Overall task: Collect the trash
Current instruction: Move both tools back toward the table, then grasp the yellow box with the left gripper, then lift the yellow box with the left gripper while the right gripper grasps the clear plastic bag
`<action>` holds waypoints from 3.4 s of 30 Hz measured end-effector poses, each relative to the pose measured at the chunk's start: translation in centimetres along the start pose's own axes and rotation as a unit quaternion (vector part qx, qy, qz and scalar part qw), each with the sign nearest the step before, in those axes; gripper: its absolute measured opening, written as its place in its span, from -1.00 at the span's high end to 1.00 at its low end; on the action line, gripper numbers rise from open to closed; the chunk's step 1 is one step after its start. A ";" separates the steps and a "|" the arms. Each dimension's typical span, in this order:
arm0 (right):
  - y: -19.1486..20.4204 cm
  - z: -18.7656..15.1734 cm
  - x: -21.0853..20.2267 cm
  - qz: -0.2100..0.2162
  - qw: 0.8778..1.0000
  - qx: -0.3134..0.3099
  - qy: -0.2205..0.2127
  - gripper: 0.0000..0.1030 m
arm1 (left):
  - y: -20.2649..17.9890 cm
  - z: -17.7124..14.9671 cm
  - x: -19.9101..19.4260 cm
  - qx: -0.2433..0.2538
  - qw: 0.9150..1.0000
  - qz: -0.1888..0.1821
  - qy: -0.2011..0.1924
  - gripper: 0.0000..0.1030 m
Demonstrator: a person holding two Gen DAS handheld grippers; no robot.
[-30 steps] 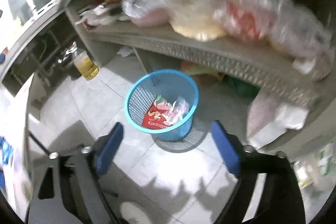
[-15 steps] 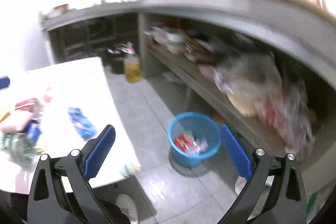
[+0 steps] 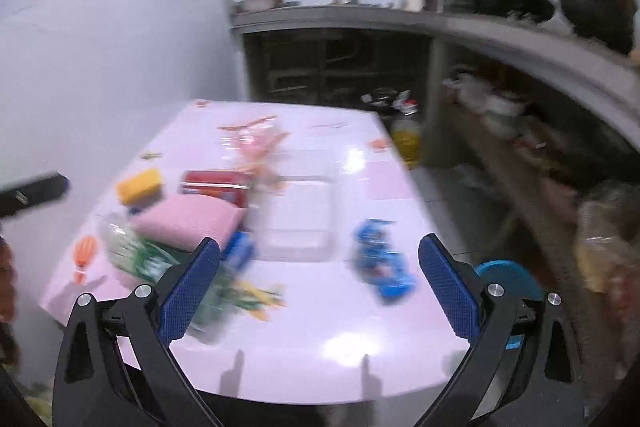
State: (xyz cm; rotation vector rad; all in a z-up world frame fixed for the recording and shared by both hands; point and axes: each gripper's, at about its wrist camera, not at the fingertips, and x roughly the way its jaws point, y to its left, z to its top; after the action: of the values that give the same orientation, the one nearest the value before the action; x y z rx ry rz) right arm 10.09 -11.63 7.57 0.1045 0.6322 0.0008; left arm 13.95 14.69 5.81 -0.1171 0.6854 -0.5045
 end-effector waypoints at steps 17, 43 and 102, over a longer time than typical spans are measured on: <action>1.0 0.8 4.8 0.122 0.989 0.068 0.053 -0.88 | 12.8 3.0 7.0 -0.254 0.965 0.027 0.066 -0.72; -3.4 -1.4 4.9 0.162 0.979 0.120 0.024 -0.88 | 19.4 5.2 19.3 -0.440 0.833 0.193 0.276 -0.72; -3.2 17.9 27.8 0.235 0.935 0.176 0.197 -0.56 | 11.5 9.4 9.7 -0.226 0.973 0.039 -0.028 0.47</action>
State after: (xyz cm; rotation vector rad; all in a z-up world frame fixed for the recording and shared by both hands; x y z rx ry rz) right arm 42.95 -15.61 5.26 0.6143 0.9915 0.3804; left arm 30.96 19.48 4.40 -0.5283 0.7383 -0.2608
